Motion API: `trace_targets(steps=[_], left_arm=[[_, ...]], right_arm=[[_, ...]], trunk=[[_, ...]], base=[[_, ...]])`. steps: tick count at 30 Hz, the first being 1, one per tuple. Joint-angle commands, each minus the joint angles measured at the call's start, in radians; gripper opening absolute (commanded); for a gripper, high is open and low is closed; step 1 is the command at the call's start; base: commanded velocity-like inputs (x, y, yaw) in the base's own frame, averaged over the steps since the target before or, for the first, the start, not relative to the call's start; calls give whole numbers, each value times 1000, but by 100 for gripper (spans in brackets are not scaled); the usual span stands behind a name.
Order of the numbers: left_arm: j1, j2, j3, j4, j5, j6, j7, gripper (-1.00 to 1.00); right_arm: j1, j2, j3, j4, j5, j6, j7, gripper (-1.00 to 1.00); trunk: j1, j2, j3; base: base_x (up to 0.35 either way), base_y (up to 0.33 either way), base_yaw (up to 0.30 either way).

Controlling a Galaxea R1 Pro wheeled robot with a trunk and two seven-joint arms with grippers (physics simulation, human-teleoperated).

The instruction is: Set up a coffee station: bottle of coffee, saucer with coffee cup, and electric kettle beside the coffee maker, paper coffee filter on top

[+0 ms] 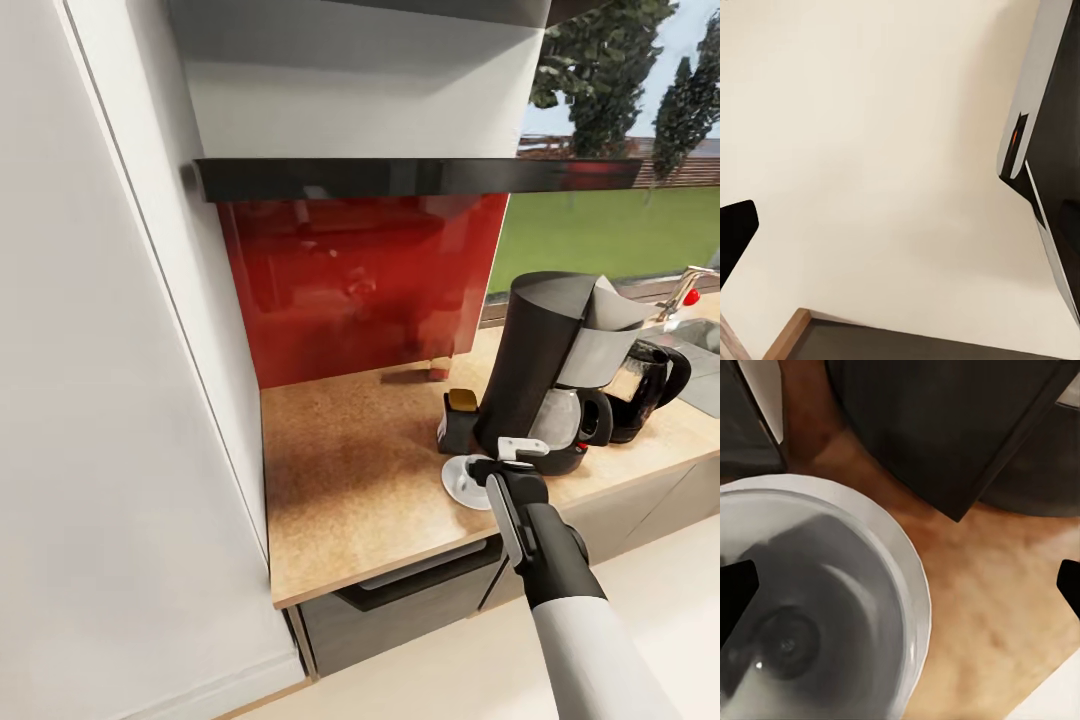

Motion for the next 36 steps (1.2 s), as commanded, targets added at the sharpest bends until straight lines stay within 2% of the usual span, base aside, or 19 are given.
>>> trace_targets(steps=[1, 10, 17, 26, 36], left_arm=[[-1, 0, -4, 2, 9, -5, 0, 100], [-1, 0, -4, 2, 9, -6, 0, 100], [-1, 0, -4, 2, 9, -6, 0, 100], [-1, 0, -4, 2, 9, -6, 1, 100], [-1, 0, -4, 2, 9, -6, 1, 100]], right_arm=[[-1, 1, -1, -1, -1, 4, -2, 100], [-1, 3, -1, -10, -2, 4, -2, 100], [-1, 4, -1, -115, -4, 9, -3, 100], [-2, 5, 1, -144, -4, 11, -3, 100], [-1, 5, 2, -146, -4, 9, -2, 100]], trunk=[[0, -1, -2], [0, -1, -2], [0, -1, -2], [0, -1, -2], [0, -1, -2]], base=[[0, 0, 0], [0, 0, 0], [0, 0, 0], [-2, 0, 0], [-266, -2, 0]])
